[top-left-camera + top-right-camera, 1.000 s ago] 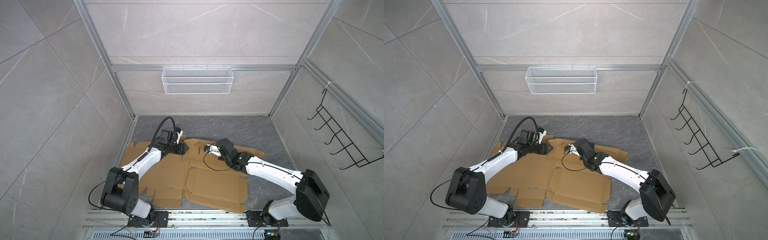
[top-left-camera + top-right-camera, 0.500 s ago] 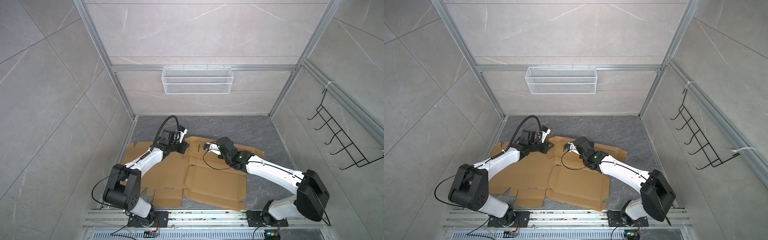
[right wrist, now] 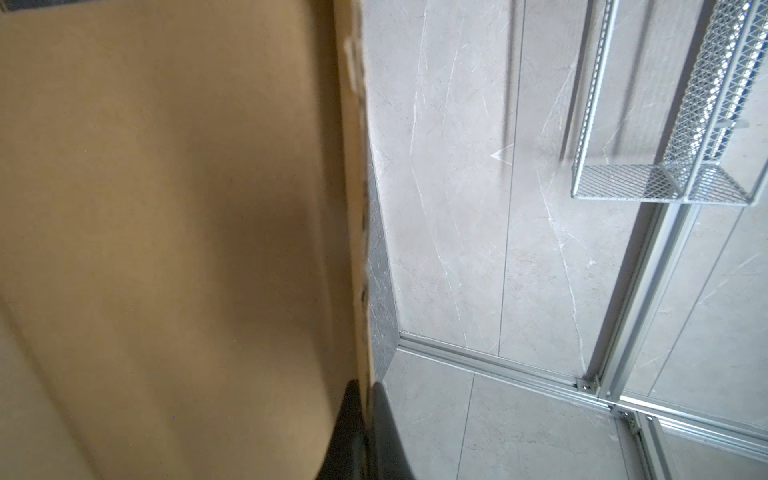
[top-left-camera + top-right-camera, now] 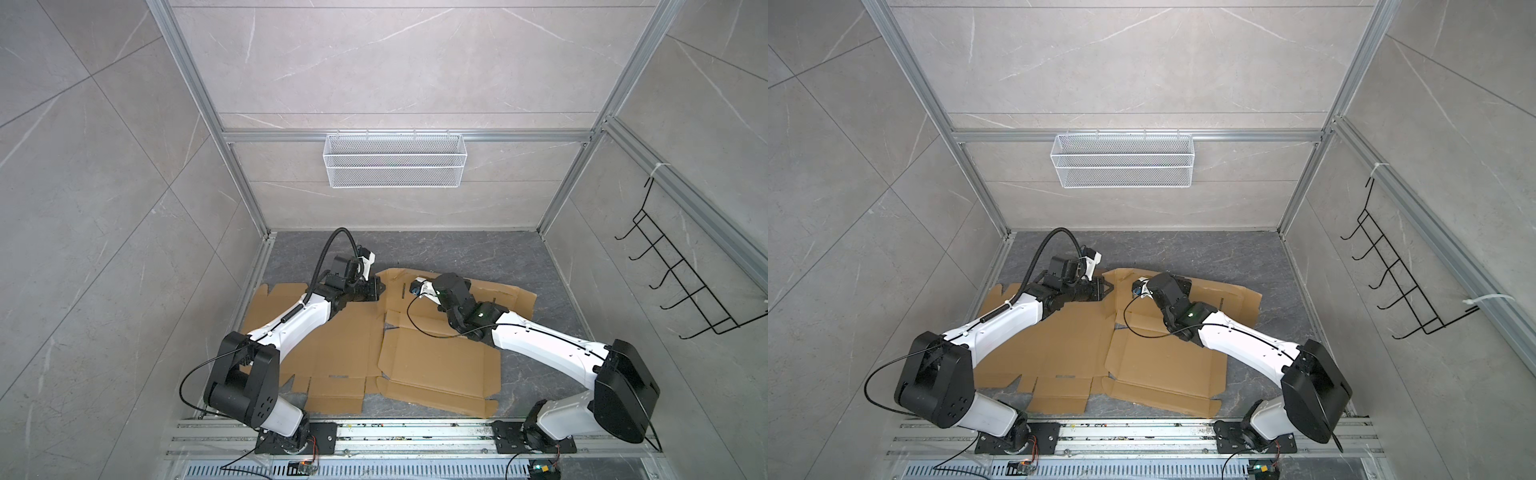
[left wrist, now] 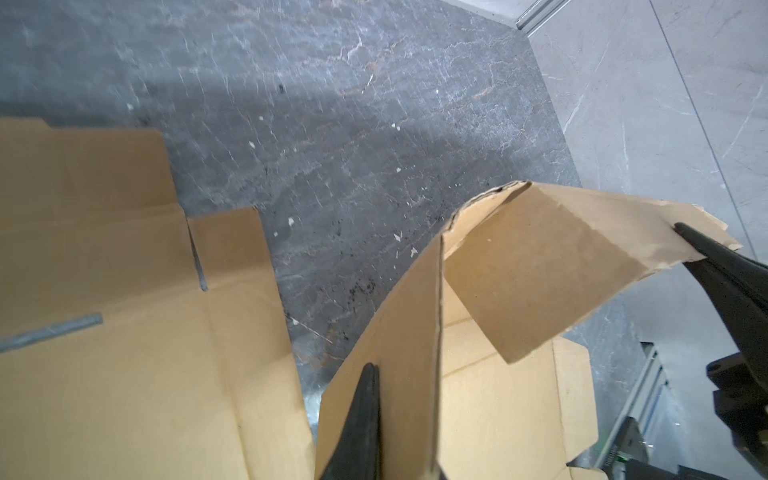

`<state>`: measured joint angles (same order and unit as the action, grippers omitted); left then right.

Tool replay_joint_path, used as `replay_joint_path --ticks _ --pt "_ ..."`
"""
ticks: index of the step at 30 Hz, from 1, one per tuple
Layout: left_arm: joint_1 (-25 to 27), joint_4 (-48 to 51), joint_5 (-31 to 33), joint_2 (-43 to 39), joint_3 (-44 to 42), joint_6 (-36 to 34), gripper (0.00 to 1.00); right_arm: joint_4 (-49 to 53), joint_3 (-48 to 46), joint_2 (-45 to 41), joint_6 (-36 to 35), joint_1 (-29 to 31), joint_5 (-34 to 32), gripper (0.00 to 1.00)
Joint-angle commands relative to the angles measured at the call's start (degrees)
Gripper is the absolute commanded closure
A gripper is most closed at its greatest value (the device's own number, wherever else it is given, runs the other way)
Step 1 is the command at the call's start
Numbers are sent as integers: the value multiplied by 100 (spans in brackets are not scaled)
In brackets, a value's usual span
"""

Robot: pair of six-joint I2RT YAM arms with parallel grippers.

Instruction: Fold the paper box

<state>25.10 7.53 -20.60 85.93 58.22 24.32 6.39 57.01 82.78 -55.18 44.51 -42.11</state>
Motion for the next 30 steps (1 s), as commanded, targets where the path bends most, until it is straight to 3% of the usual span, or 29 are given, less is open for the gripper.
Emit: replay_joint_path --ticks 1,8,12,21,25,30 --pt "34 -13 -221 -559 122 541 94 23 -126 -285 33 6 -323 100" --pt "323 -461 -349 -857 -311 710 94 311 -36 -507 174 -52 -359 100" --pt "353 -1268 -417 -876 -736 1332 94 252 -109 -527 259 -96 -427 100" --pt "852 -1741 450 -897 -1084 2436 93 238 -112 -327 506 -136 -598 100" --pt "1116 -1710 858 -1003 -1112 2418 92 196 -220 -352 543 -180 -704 100" --pt "1592 -1854 1275 -1120 -1373 1833 93 182 -573 -738 273 -233 -498 100"
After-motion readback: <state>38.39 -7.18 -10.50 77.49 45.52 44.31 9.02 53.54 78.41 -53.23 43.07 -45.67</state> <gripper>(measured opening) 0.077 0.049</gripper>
